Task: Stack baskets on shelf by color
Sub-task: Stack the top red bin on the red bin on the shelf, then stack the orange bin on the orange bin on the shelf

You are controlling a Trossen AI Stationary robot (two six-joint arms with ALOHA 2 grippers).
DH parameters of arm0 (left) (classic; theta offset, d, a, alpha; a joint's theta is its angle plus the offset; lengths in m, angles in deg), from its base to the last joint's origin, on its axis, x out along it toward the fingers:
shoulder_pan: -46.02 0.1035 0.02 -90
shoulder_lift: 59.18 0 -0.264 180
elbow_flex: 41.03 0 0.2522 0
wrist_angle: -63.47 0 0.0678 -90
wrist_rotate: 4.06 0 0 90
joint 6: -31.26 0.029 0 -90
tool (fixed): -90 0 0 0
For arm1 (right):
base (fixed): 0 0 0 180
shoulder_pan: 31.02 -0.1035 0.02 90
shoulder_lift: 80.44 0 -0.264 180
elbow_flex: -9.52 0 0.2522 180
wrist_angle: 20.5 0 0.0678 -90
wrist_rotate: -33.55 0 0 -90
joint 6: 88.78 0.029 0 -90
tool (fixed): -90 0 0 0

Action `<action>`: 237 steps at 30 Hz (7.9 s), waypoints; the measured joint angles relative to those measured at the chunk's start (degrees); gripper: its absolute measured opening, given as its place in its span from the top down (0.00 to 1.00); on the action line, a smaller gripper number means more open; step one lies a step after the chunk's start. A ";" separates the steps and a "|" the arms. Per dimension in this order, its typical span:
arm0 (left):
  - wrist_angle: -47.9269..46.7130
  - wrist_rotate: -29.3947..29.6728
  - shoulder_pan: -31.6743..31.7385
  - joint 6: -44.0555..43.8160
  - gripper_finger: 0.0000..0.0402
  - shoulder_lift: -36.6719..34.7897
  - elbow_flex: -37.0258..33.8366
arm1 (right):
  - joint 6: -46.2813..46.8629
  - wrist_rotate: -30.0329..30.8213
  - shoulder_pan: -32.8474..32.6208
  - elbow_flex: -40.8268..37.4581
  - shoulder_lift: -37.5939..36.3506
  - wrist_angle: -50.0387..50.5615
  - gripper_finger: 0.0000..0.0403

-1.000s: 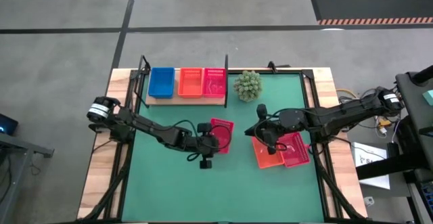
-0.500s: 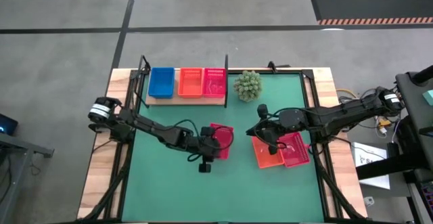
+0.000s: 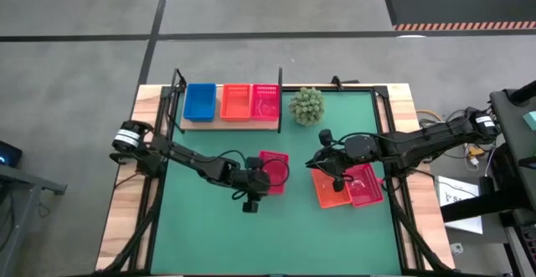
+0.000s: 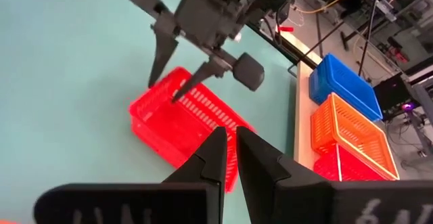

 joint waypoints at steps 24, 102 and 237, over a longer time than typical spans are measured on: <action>-27.74 17.37 3.09 29.05 1.00 -22.29 11.70 | 4.97 0.00 -0.02 0.02 -0.11 3.63 0.93; 30.49 -5.74 -0.88 9.91 0.90 -23.69 -12.78 | 10.75 -3.85 -6.23 0.09 -0.07 0.66 0.93; -11.55 11.01 -5.48 -26.68 0.90 4.55 17.25 | 8.69 6.17 -3.87 1.01 -2.25 8.72 0.93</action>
